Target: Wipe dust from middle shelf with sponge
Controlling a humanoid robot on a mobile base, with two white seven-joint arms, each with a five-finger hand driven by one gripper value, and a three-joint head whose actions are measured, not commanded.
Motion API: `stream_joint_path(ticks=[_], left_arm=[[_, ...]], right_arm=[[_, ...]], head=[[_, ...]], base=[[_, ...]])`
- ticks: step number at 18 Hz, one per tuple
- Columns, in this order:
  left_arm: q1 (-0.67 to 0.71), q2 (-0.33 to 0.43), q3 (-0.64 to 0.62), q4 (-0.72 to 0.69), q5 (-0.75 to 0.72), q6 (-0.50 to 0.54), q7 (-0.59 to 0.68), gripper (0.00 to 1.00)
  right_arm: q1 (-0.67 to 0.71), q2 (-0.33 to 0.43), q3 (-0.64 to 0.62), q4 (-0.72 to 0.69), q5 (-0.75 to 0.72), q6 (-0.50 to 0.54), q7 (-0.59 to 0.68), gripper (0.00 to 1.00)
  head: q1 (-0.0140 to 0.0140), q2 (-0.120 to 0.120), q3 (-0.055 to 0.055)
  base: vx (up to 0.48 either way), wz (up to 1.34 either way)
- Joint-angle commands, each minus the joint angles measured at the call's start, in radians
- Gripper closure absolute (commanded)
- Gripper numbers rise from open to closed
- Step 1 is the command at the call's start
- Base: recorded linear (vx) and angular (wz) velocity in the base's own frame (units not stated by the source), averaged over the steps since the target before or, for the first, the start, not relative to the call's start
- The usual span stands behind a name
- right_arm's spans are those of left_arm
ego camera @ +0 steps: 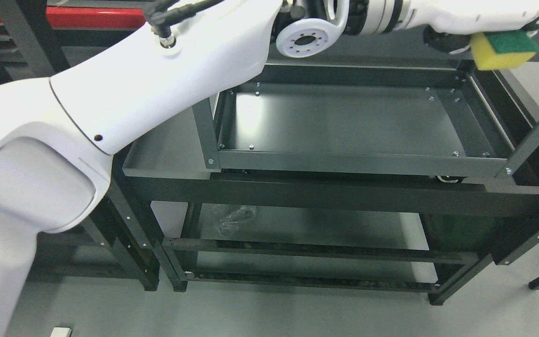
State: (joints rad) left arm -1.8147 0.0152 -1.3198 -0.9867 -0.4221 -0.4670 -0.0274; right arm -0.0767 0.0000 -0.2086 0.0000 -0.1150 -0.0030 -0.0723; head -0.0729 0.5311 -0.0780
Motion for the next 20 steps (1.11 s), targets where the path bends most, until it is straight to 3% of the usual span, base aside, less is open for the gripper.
stream_joint_path(ticks=[1,4,6,10,17,20], left_arm=[[0.09,0.002,-0.069,0.074,-0.01,-0.041,-0.005,1.0],[0.146,0.014,0.055,0.071,-0.032,-0.056,-0.005,1.0],[0.176,0.072,0.147,0.06,-0.035,-0.067,-0.005,1.0],[0.248,0.233,0.313,-0.024,-0.05,-0.107,-0.008,1.0],[0.388,0.526,0.493,-0.243,-0.046,-0.209,-0.009,1.0],[0.491,0.636,0.641,-0.291,-0.046,-0.284,-0.016,1.0]], right_arm=[[0.0,-0.017,0.0,-0.017,0.0,0.074,0.0,0.0],[0.0,-0.017,0.0,-0.017,0.0,0.074,0.0,0.0],[0.0,-0.017,0.0,-0.017,0.0,0.074,0.0,0.0],[0.0,-0.017,0.0,-0.017,0.0,0.074,0.0,0.0],[0.0,-0.017,0.0,-0.017,0.0,0.074,0.0,0.0],[0.0,-0.017,0.0,-0.017,0.0,0.074,0.0,0.0]], head=[[0.0,0.0,0.0],[0.0,0.0,0.0],[0.0,0.0,0.0],[0.0,0.0,0.0],[0.0,0.0,0.0],[0.0,0.0,0.0]], base=[[0.0,0.0],[0.0,0.0],[0.0,0.0],[0.0,0.0],[0.0,0.0],[0.0,0.0]])
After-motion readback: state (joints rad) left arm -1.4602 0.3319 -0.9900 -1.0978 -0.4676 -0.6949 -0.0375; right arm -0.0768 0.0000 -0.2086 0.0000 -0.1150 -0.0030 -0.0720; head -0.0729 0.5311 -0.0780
